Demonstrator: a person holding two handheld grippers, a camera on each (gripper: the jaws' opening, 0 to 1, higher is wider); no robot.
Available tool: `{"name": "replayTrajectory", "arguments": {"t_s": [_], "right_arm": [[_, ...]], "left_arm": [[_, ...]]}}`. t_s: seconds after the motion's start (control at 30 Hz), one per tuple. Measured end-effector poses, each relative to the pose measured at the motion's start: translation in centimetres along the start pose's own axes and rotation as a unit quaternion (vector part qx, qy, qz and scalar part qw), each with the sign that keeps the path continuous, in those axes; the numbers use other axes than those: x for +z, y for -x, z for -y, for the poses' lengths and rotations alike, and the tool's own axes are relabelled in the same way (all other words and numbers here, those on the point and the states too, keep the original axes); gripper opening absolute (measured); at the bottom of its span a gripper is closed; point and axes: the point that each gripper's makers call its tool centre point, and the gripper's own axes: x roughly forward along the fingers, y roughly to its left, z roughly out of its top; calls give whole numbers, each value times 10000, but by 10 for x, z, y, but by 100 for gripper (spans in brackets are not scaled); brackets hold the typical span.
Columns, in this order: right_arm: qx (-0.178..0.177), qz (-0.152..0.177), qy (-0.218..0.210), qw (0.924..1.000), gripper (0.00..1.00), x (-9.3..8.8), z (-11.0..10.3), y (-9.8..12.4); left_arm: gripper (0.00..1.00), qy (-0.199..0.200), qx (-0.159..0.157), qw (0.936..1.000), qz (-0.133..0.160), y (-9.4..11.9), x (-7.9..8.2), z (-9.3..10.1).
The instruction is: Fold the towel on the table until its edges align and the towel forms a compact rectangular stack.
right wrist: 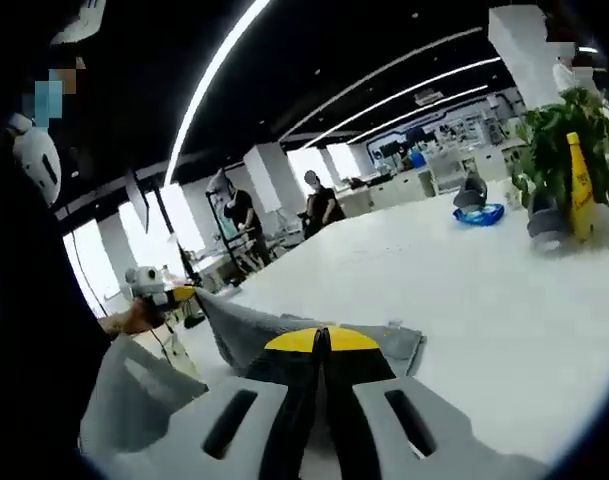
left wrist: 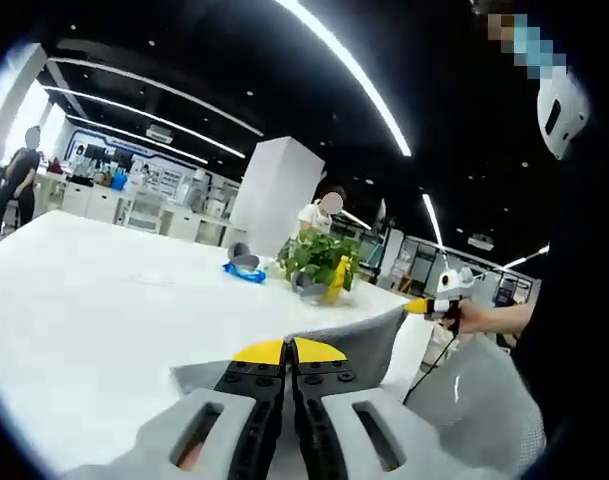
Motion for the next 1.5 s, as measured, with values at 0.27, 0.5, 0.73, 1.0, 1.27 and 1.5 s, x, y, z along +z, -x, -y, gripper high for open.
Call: {"name": "replayTrajectory", "arguments": {"t_s": [0.27,0.5,0.73,1.0,1.27,1.5], "right_arm": [[-205,-581,575,9964,0,-3,15,-31],[-386,-713,537,9953,0,-7,36,-41],[-535,-947,444,9931,0,-13,60,-55],[-527,-1311,383,9892,0,-28,80,-79],[-584,-1557,325,9855,0,-43,97,-94],[-643,-1899,270,9793,0,-66,114,-105]], "left_arm": [[1,-325,268,9984,-370,-6,-7,-20],[1,-786,275,9945,-634,-24,-7,-31],[1,-716,344,9930,-870,-46,-13,-52],[1,-689,518,9888,-1222,-64,-33,-76],[1,-735,566,9837,-1541,-76,-52,-93],[1,-743,572,9800,-1758,-89,-66,-102]]}}
